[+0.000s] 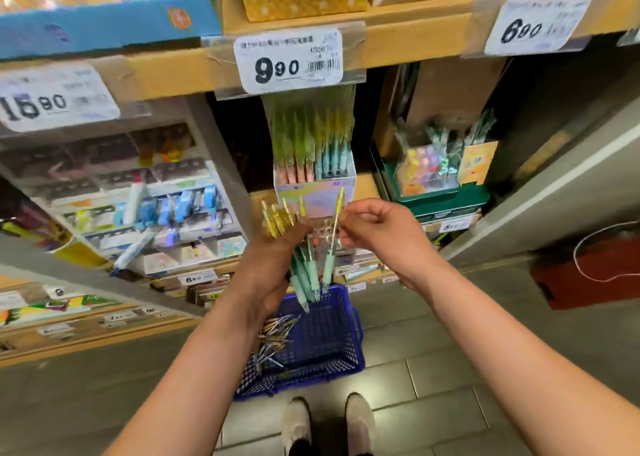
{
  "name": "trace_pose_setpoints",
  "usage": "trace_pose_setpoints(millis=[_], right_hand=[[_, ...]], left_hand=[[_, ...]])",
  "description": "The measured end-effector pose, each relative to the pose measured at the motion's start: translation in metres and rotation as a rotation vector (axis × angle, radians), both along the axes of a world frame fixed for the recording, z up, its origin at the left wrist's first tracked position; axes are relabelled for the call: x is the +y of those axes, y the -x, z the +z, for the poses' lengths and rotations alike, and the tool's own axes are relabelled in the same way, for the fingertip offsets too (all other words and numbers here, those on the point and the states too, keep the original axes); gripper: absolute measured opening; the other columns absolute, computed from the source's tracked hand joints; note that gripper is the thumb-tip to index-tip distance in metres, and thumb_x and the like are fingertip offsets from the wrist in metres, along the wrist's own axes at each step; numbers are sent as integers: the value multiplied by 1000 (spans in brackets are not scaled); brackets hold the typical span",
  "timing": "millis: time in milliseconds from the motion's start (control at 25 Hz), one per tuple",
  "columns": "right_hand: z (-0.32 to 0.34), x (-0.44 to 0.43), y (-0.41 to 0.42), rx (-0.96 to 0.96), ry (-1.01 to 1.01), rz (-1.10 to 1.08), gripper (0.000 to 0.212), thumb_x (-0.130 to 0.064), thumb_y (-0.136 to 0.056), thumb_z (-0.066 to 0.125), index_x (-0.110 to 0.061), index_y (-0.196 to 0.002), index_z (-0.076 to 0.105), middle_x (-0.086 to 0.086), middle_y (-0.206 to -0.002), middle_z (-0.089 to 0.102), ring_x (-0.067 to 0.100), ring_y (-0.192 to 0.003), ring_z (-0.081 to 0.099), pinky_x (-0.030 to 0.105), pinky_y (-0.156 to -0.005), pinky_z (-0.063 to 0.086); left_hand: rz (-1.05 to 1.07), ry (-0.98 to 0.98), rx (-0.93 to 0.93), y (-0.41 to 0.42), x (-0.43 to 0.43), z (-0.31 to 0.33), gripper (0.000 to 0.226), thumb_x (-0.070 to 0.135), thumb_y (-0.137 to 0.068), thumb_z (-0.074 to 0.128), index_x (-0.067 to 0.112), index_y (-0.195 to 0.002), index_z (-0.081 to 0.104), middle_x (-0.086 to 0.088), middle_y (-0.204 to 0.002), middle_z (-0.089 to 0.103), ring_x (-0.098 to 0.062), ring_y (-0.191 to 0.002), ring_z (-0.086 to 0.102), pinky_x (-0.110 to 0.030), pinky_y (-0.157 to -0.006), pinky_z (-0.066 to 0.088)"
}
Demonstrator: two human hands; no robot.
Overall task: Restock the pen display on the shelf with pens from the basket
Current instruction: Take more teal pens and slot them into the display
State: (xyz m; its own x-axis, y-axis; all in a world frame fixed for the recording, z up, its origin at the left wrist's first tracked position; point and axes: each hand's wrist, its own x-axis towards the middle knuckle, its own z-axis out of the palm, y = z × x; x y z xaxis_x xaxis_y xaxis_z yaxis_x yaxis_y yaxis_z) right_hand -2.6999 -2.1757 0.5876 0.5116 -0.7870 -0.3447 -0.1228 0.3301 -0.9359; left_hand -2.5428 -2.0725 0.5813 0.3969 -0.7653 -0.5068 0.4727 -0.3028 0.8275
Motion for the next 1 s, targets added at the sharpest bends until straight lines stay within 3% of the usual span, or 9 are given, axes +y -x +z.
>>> trace_pose_setpoints(millis=[160,280,400,600,760,880,1000], right_hand=[[-7,-37,-16,43,164,12,8,-10,-96,67,-9,-98,75,10,-83,76,19,-74,71,33,-81,62],[4,-74,-31,-8,355,-189,7,-11,-93,67,-12,-91,73,2,-75,75,15,-73,71,30,-80,61],[16,-106,-47,21,529,-365,18,-11,-87,64,-8,-100,75,-1,-82,78,15,-82,76,34,-81,62],[14,-113,-68,166,713,-269,26,-27,-83,67,-20,-106,77,-4,-93,78,15,-89,74,40,-88,59],[10,-101,-67,292,856,-216,16,-28,-86,69,-27,-99,78,-15,-83,75,-3,-79,70,18,-80,57],[1,-93,-67,389,950,-161,3,-30,-87,74,-29,-89,76,-26,-66,62,-18,-69,61,-1,-66,43],[-7,-91,-67,451,976,-150,10,-33,-89,75,-23,-90,76,-20,-70,63,-13,-66,62,-1,-64,41]], left_hand=[[-29,27,-33,-18,-36,-26,15,24,-99,64,13,-106,72,1,-86,78,-14,-78,73,-26,-65,58],[5,24,20,-28,-50,-41,12,22,-99,65,14,-105,70,0,-81,74,-16,-76,72,-37,-78,60],[-8,42,41,-34,-55,-47,15,22,-97,66,14,-110,69,-2,-88,74,-17,-79,73,-43,-87,57],[-20,46,47,-34,-55,-47,15,23,-96,67,16,-109,71,-2,-91,74,-17,-80,73,-38,-82,59],[-22,44,44,-35,-51,-43,18,24,-95,68,15,-111,71,-2,-91,73,-19,-84,69,-40,-85,57],[-37,42,34,-35,-49,-40,19,23,-95,68,15,-112,71,-1,-90,74,-16,-82,72,-33,-77,60],[-50,32,10,-31,-48,-38,15,23,-93,70,17,-106,73,-1,-91,76,-15,-82,73,-32,-78,59]])
